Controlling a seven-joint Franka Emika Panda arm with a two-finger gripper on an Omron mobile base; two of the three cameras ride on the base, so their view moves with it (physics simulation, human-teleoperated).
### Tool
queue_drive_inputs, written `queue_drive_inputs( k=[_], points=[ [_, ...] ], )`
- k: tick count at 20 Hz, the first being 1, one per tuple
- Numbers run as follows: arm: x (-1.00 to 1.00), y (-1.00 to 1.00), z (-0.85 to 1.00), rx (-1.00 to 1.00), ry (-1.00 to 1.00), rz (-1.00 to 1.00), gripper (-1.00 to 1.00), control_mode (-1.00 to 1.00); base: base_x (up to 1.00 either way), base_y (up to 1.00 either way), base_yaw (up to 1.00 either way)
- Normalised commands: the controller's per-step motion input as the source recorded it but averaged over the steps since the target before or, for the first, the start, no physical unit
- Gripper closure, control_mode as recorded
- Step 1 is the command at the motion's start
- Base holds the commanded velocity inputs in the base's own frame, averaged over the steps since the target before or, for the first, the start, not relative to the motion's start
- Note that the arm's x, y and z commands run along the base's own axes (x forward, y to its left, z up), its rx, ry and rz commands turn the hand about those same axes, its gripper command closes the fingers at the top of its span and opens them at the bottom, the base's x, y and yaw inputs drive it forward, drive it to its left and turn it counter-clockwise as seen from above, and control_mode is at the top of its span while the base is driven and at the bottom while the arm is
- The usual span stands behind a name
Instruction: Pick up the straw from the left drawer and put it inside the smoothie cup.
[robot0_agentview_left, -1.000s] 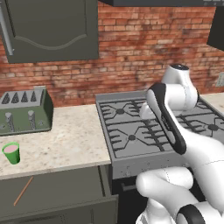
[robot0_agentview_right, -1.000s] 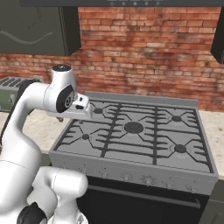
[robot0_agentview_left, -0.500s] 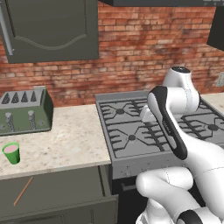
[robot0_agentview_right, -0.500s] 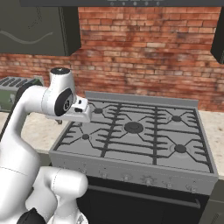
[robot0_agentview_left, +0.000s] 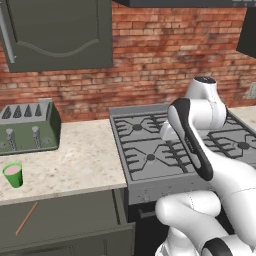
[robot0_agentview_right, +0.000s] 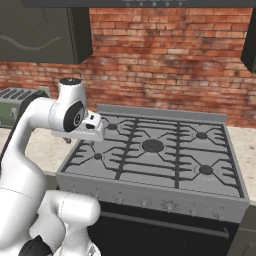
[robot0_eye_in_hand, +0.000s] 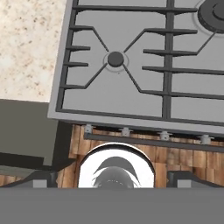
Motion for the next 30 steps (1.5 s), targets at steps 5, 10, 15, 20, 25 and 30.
queue_drive_inputs(
  k=[5, 10, 15, 20, 25, 30],
  points=[
    [-0.07, 0.0, -0.12, 0.0, 0.0, 0.0, -1.0, -1.0, 0.0, 0.0, 0.0],
    [-0.13, 0.0, -0.09, 0.0, 0.0, 0.0, -1.0, -1.0, 0.0, 0.0, 0.0],
    [-0.39, 0.0, -0.14, 0.0, 0.0, 0.0, -1.0, -1.0, 0.0, 0.0, 0.0],
    [-0.53, 0.0, -0.14, 0.0, 0.0, 0.0, -1.0, -1.0, 0.0, 0.0, 0.0],
    [-0.47, 0.0, -0.07, 0.0, 0.0, 0.0, -1.0, -1.0, 0.0, 0.0, 0.0],
    [-0.02, 0.0, 0.05, 0.0, 0.01, 0.0, -1.0, -1.0, 0.0, 0.0, 0.0]
  ],
)
